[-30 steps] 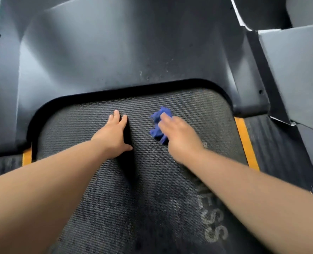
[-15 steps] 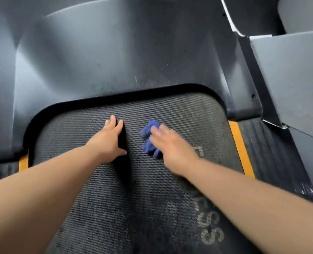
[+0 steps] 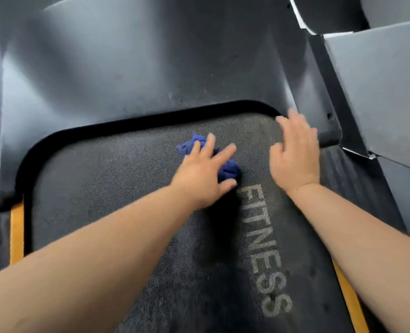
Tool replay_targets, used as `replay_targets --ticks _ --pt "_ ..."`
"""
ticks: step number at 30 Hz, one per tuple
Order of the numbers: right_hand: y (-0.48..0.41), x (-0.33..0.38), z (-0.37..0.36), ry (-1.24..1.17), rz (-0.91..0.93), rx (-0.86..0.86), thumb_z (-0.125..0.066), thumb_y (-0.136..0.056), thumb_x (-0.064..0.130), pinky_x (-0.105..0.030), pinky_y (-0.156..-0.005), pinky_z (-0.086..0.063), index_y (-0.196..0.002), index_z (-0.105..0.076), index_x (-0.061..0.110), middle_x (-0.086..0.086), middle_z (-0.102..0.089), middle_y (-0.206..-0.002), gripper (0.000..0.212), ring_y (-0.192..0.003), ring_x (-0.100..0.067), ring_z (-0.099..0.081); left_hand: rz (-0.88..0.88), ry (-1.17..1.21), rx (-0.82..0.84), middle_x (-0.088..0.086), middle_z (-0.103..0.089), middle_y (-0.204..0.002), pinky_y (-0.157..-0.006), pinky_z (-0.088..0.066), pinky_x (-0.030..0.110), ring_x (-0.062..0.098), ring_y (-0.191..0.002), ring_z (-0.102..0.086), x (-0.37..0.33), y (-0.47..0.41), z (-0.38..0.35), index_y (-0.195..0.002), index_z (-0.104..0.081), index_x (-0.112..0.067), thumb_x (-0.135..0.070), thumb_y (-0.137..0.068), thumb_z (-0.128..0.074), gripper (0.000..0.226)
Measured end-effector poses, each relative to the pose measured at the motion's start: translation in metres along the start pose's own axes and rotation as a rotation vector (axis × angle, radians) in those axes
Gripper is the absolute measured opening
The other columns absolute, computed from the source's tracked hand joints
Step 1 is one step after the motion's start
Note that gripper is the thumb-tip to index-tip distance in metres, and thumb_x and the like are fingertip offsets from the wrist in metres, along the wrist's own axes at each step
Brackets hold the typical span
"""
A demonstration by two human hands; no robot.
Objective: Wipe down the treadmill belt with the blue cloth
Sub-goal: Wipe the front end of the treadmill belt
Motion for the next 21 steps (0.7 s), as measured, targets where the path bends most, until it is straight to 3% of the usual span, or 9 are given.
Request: replay_targets --ticks 2,3,6,8,10,14,16,18,21 --pt "0.008 -0.032 -0.001 0.108 -0.221 0.052 -0.046 -0.085 0.015 -0.049 -0.118 -0.01 -0.145 -0.032 0.011 -0.013 -0.019 -0.157 0.062 -0.145 -0.026 -0.015 -0.026 -0.169 -0.04 0.004 -0.015 -0.159 -0.113 -0.021 0.053 0.038 -0.143 -0.015 -0.003 0.003 -0.026 -0.145 -0.028 -0.043 -0.055 -0.086 -0.053 0.065" --pt "0.012 -0.035 -0.005 0.151 -0.221 0.086 -0.046 -0.086 0.017 -0.048 -0.118 -0.006 -0.146 -0.029 0.012 -0.012 -0.015 -0.158 0.063 -0.146 -0.026 -0.01 -0.022 -0.178 -0.102 0.004 -0.03 -0.154 -0.11 -0.027 0.052 0.038 -0.14 -0.026 0.0 0.01 -0.033 -0.14 -0.039 -0.041 -0.053 -0.086 -0.054 0.057" --pt "0.025 -0.014 -0.02 0.209 0.021 0.174 -0.041 -0.083 0.024 -0.05 -0.116 -0.009 -0.145 -0.033 0.016 -0.01 -0.021 -0.157 0.063 -0.145 -0.028 -0.015 -0.111 -0.169 -0.22 -0.003 -0.055 -0.134 -0.097 -0.04 0.049 0.031 -0.125 -0.049 0.011 0.043 -0.043 -0.121 -0.056 -0.038 -0.052 -0.082 -0.05 0.042" --pt "0.036 -0.004 -0.034 0.25 0.105 0.261 -0.041 -0.088 0.025 -0.051 -0.115 -0.01 -0.146 -0.033 0.02 -0.007 -0.024 -0.156 0.059 -0.145 -0.027 -0.018 -0.198 -0.182 -0.224 -0.003 -0.059 -0.128 -0.094 -0.043 0.048 0.03 -0.122 -0.052 0.025 0.053 -0.043 -0.114 -0.054 -0.036 -0.049 -0.081 -0.047 0.036" --pt "0.045 -0.004 -0.048 0.248 0.059 0.329 -0.041 -0.094 0.024 -0.051 -0.115 -0.01 -0.148 -0.029 0.021 -0.007 -0.021 -0.157 0.055 -0.145 -0.027 -0.015 -0.188 -0.164 -0.244 0.004 -0.059 -0.126 -0.095 -0.044 0.05 0.037 -0.121 -0.05 0.046 0.036 -0.031 -0.11 -0.057 -0.028 -0.041 -0.082 -0.049 0.031" --pt "0.047 -0.007 -0.059 0.249 0.021 0.427 -0.03 -0.099 0.024 -0.046 -0.117 -0.006 -0.152 -0.012 0.022 -0.006 -0.005 -0.16 0.056 -0.147 -0.026 -0.002 0.085 -0.069 -0.325 0.014 -0.047 -0.138 -0.105 -0.031 0.057 0.043 -0.128 -0.037 0.077 -0.035 0.013 -0.115 -0.062 -0.015 -0.023 -0.087 -0.061 0.03" --pt "0.045 -0.009 -0.059 0.259 0.04 0.461 -0.027 -0.1 0.026 -0.044 -0.117 -0.006 -0.152 -0.007 0.023 -0.005 -0.001 -0.16 0.055 -0.147 -0.025 0.0 0.117 -0.052 -0.358 0.013 -0.052 -0.131 -0.101 -0.035 0.054 0.04 -0.121 -0.042 0.069 -0.042 0.014 -0.111 -0.063 -0.015 -0.027 -0.086 -0.06 0.028" --pt "0.045 -0.01 -0.058 0.269 0.042 0.479 -0.026 -0.101 0.027 -0.043 -0.117 -0.006 -0.152 -0.005 0.023 -0.005 0.001 -0.16 0.056 -0.147 -0.025 0.001 0.013 -0.034 -0.383 0.01 -0.058 -0.118 -0.093 -0.041 0.051 0.039 -0.112 -0.049 0.041 -0.014 -0.005 -0.1 -0.064 -0.015 -0.032 -0.083 -0.056 0.025" --pt "0.046 -0.007 -0.057 0.256 0.017 0.463 -0.027 -0.1 0.026 -0.045 -0.117 -0.005 -0.152 -0.007 0.023 -0.004 0.0 -0.16 0.056 -0.147 -0.025 0.002 -0.227 -0.023 -0.272 0.004 -0.061 -0.125 -0.102 -0.041 0.052 0.035 -0.119 -0.053 0.005 0.048 -0.051 -0.103 -0.066 -0.022 -0.035 -0.082 -0.047 0.032"
Point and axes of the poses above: each hand's wrist, its own y-axis away from the middle knuckle, its own z-axis out of the back of the hand, x = y × z, the point moved 6 cm from there along -y, towards the middle knuckle
